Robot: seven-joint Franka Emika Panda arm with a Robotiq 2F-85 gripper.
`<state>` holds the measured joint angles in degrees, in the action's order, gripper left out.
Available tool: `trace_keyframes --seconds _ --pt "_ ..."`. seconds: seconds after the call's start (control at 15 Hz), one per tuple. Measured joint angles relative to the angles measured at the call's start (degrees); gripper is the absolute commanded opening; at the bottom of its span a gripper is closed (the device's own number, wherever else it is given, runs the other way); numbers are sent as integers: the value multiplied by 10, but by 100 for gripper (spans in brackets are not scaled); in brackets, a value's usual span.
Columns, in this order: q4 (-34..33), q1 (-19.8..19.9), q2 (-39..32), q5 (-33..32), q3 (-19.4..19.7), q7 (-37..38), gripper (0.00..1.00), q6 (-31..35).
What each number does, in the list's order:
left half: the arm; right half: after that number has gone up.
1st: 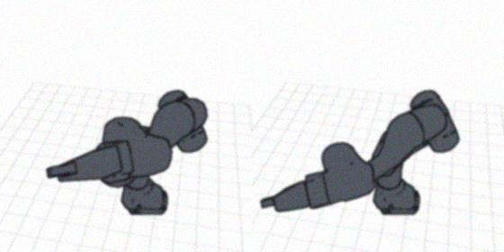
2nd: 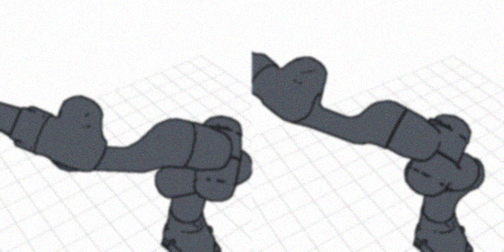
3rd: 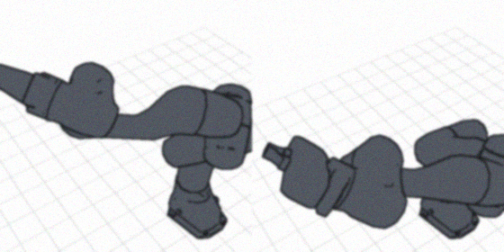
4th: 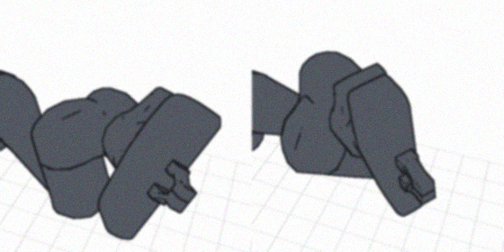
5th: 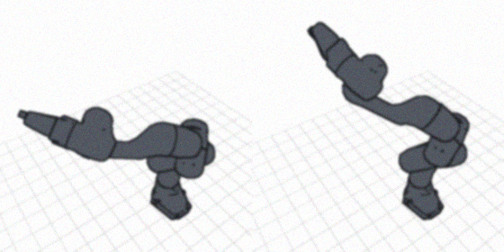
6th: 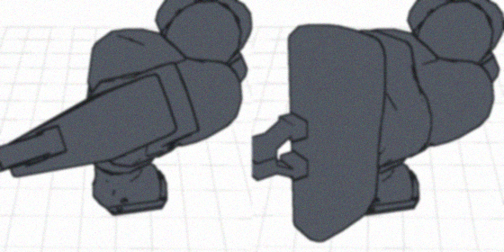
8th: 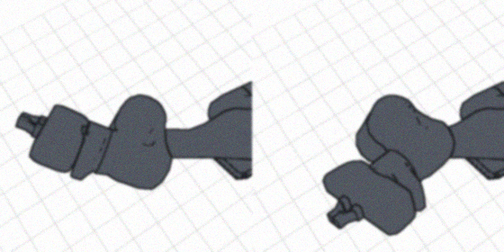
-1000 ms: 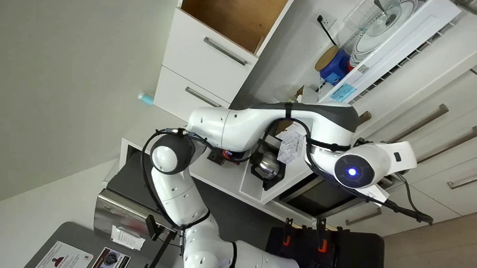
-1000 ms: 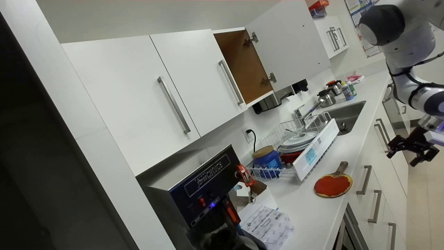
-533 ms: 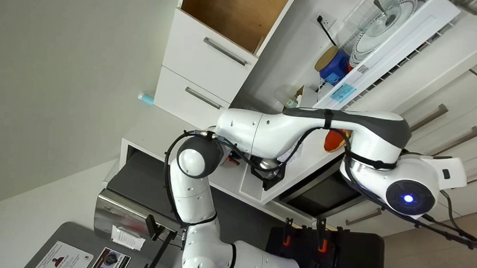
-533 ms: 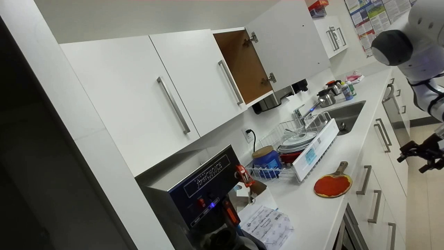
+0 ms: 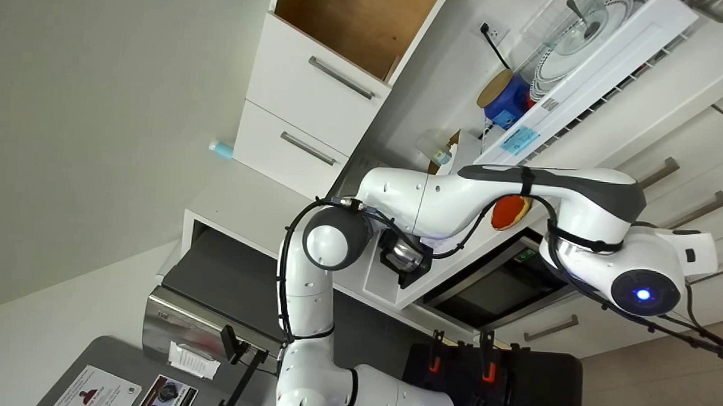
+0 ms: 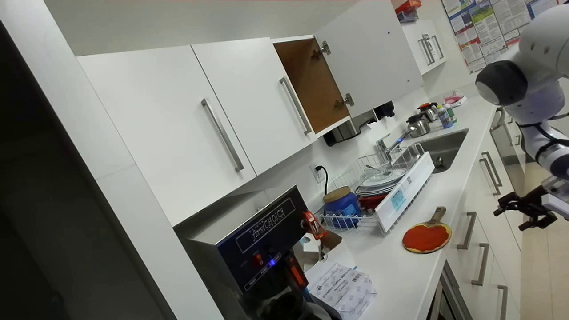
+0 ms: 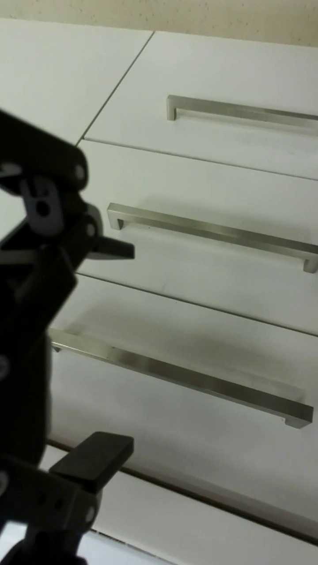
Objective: Open the topmost drawer of the lower cabinet
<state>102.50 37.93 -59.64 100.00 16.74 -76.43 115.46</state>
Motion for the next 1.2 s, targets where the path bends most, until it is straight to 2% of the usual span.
trace_keyframes --seconds 0.33,0.6,1.2 --pt "-19 -24 -20 12 -2 18 100 10" --pt "-22 -25 -23 19 -1 11 100 3" --pt "-86 -13 -107 115 -15 -1 100 -112"
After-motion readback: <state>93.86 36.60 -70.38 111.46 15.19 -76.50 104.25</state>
